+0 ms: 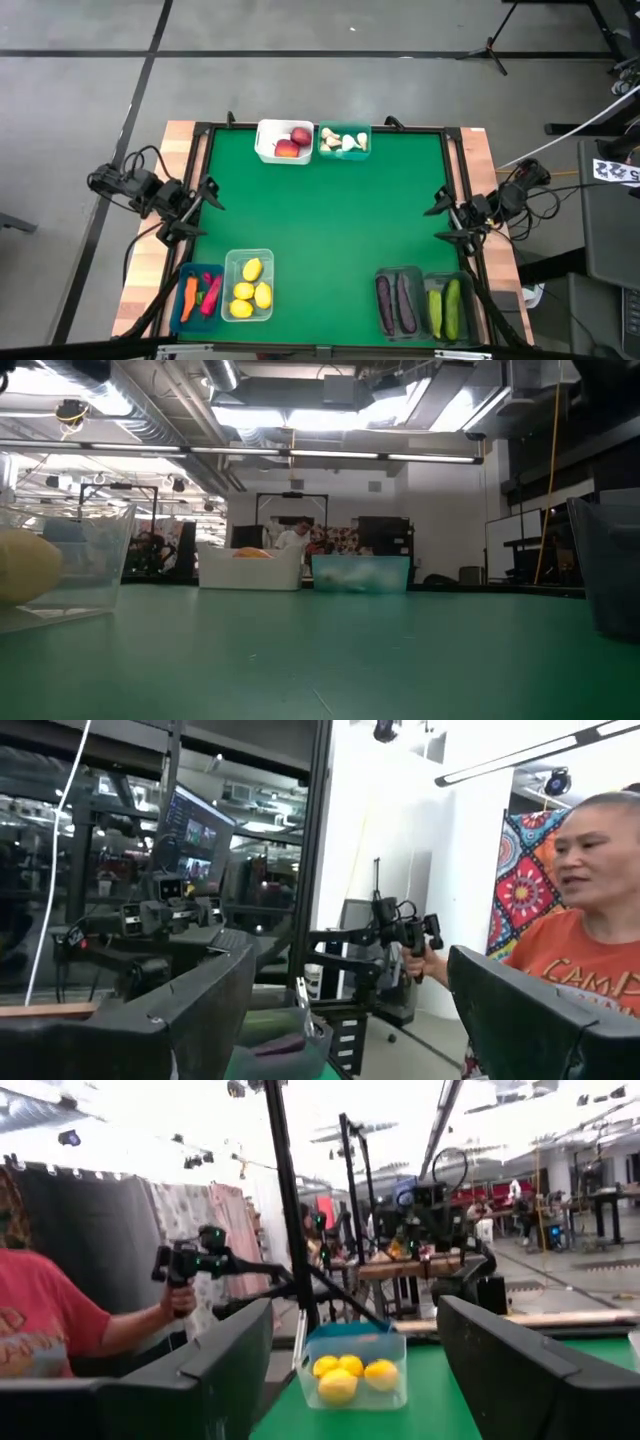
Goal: Sort produce into baskets
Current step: Return to Home Position
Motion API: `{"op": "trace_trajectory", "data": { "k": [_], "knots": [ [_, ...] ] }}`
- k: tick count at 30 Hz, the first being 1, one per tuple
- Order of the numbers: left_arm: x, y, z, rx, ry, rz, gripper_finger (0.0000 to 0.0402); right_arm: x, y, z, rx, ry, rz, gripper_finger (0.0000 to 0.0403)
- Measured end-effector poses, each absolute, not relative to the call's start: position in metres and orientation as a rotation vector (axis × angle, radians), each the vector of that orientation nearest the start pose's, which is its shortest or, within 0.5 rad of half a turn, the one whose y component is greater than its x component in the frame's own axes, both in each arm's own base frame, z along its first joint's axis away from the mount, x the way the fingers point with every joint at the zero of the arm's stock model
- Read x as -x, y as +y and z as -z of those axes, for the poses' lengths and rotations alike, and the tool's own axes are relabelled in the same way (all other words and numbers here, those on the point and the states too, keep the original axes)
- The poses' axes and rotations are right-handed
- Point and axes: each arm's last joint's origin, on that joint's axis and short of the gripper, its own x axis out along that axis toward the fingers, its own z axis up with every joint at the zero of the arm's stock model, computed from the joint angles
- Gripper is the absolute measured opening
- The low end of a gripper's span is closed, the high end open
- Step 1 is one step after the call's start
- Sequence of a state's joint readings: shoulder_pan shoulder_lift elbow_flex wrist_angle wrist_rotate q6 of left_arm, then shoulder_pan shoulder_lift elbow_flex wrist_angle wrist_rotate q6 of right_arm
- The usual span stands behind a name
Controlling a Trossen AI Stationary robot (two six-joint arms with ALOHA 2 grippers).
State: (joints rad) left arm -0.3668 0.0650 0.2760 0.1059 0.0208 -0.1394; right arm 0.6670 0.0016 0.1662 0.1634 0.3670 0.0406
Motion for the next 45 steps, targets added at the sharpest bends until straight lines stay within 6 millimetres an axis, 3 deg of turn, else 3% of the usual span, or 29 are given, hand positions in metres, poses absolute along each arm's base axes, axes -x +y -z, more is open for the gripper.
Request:
{"op": "trace_trajectory", "data": {
  "k": [10, 19, 23, 35, 45],
  "knots": [
    [-0.075, -0.028, -0.232, 0.209, -0.213, 0.367, 0.0326, -0.069, 0.041, -0.228, -0.211, -0.234, -0.3, 0.028],
    [-0.085, -0.032, -0.202, 0.225, -0.188, 0.373, 0.0326, -0.079, 0.048, -0.19, -0.211, -0.206, -0.266, 0.028],
    [-0.089, -0.034, -0.185, 0.213, -0.176, 0.371, 0.0326, -0.079, 0.048, -0.189, -0.248, -0.19, -0.268, 0.028],
    [-0.09, -0.034, -0.179, 0.098, -0.126, 0.348, 0.0326, -0.081, 0.048, -0.179, -0.164, -0.106, -0.24, 0.028],
    [-0.092, -0.03, -0.179, 0.007, -0.139, 0.201, 0.0326, -0.082, 0.042, -0.174, -0.116, -0.068, -0.007, 0.028]
  ]
}}
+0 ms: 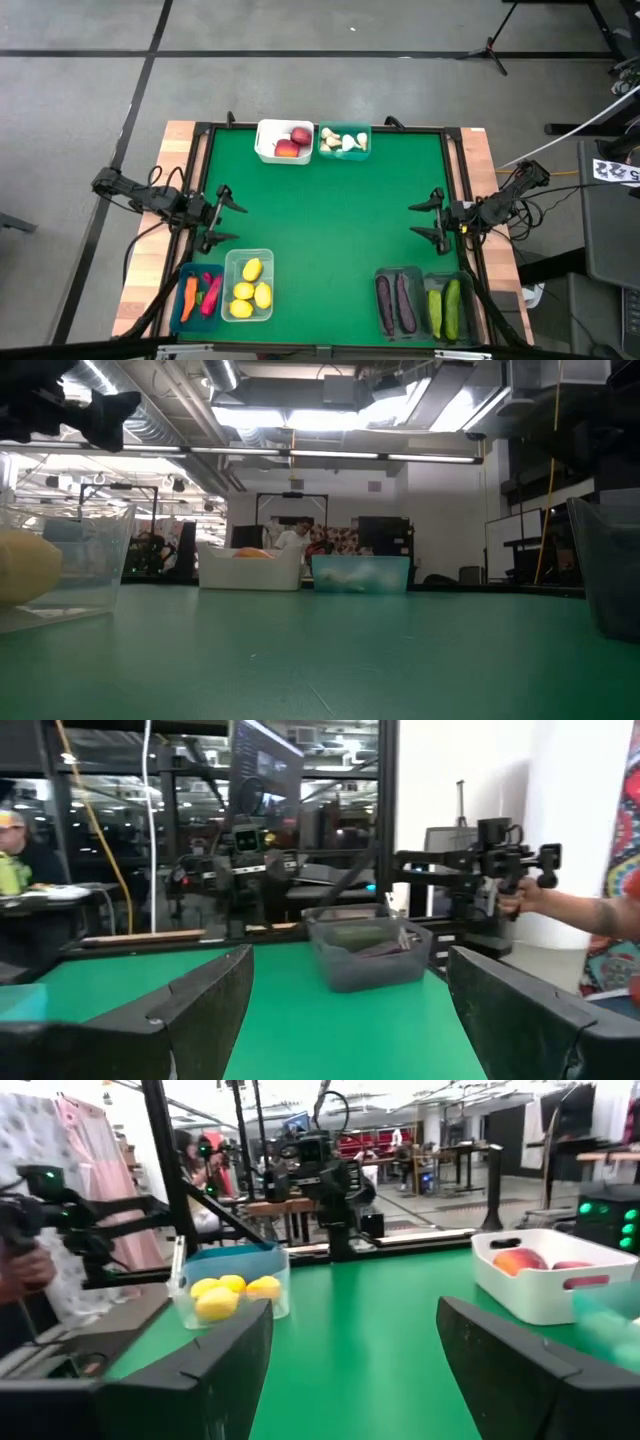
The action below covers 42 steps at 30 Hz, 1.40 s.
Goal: Sort produce into baskets
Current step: Return to Home Position
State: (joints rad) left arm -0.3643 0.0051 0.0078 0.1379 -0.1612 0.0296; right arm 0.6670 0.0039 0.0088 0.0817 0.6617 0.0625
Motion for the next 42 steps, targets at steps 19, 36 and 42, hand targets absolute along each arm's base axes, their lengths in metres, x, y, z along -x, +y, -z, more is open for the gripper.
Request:
{"op": "trace_trajectory", "data": {
  "k": [19, 36, 42],
  "knots": [
    [-0.097, -0.01, -0.172, -0.025, -0.067, 0.137, 0.0326, -0.094, 0.02, -0.172, -0.041, -0.069, -0.003, 0.028],
    [-0.097, -0.001, -0.17, -0.004, -0.042, 0.128, 0.0326, -0.097, 0.007, -0.168, -0.056, -0.026, -0.06, 0.028],
    [-0.097, -0.002, -0.17, -0.026, -0.048, 0.136, 0.0326, -0.097, 0.006, -0.168, -0.017, -0.026, -0.055, 0.028]
  ]
}}
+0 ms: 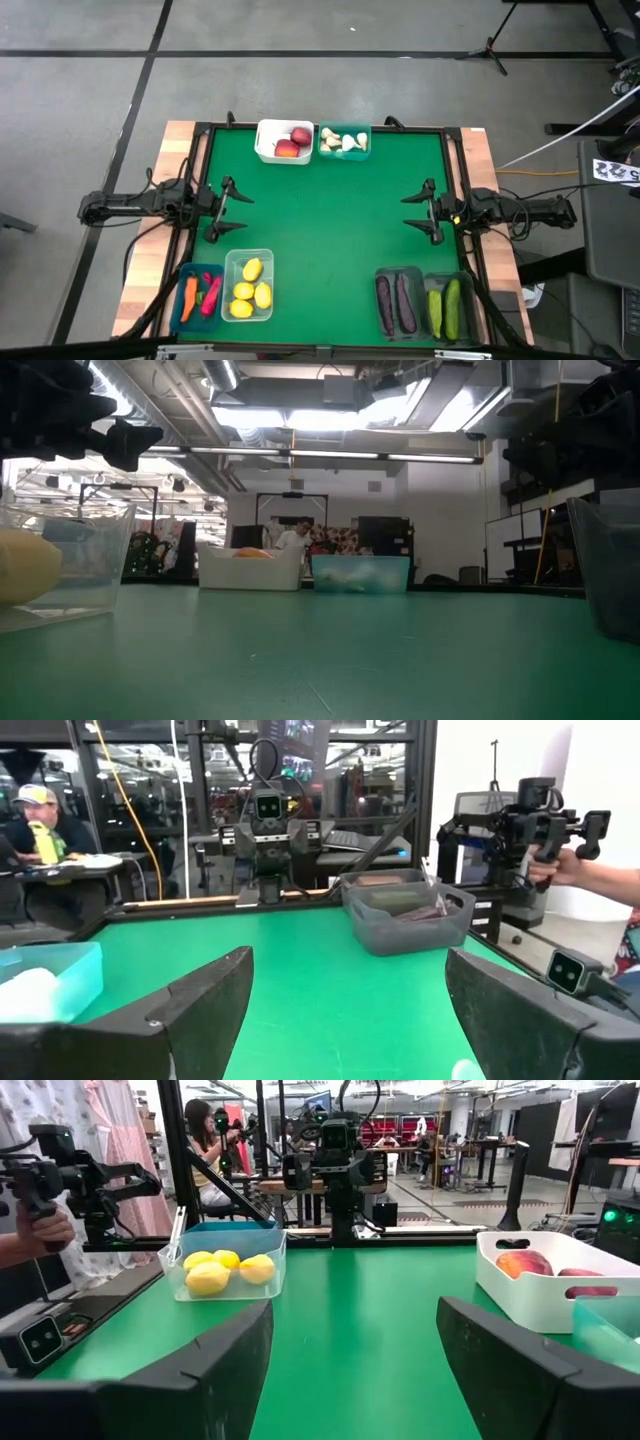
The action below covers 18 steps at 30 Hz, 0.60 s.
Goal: Sort produce into baskets
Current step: Return to Home Position
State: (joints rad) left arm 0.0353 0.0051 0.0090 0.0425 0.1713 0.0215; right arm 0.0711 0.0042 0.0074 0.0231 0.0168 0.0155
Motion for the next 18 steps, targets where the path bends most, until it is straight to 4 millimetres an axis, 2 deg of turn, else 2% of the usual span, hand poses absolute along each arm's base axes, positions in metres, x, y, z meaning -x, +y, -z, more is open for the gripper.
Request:
{"op": "trace_trajectory", "data": {
  "k": [18],
  "knots": [
    [-0.0971, -0.0013, -0.1698, 0.003, -0.041, 0.129, 0.0326, -0.0973, 0.0062, -0.1674, 0.004, -0.021, -0.047, 0.028]
  ]
}}
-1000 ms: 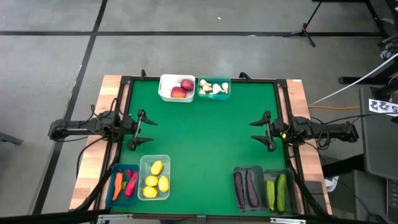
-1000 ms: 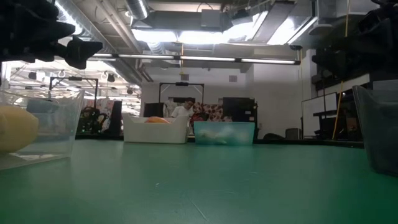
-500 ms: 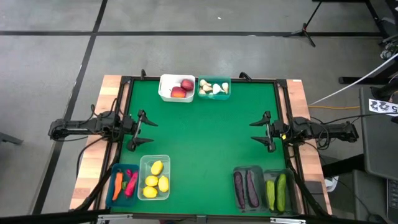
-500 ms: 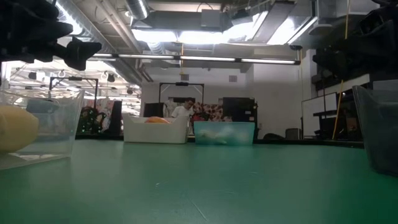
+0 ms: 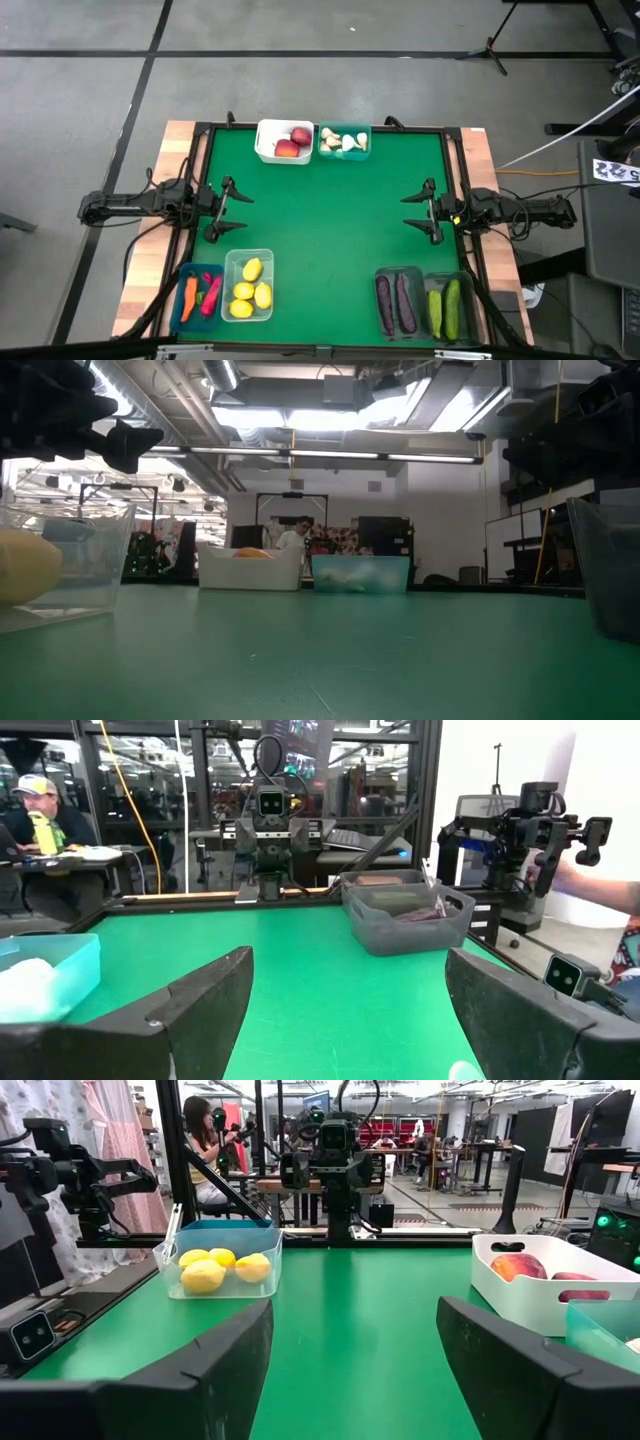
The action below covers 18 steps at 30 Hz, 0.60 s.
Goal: Sort produce into baskets
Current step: Return to Home Position
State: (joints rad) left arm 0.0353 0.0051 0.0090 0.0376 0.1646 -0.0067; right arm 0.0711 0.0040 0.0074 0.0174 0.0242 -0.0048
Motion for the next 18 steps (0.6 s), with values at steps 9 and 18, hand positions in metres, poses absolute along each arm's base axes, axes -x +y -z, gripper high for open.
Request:
{"op": "trace_trajectory", "data": {
  "k": [9, 18],
  "knots": [
    [-0.0971, -0.0013, -0.1697, 0.004, -0.04, 0.129, 0.0326, -0.0973, 0.0062, -0.1673, 0.004, -0.02, -0.046, 0.028],
    [-0.0971, -0.0013, -0.1697, 0.004, -0.04, 0.129, 0.0326, -0.0973, 0.006, -0.1688, 0.003, -0.035, -0.038, 0.028]
  ]
}}
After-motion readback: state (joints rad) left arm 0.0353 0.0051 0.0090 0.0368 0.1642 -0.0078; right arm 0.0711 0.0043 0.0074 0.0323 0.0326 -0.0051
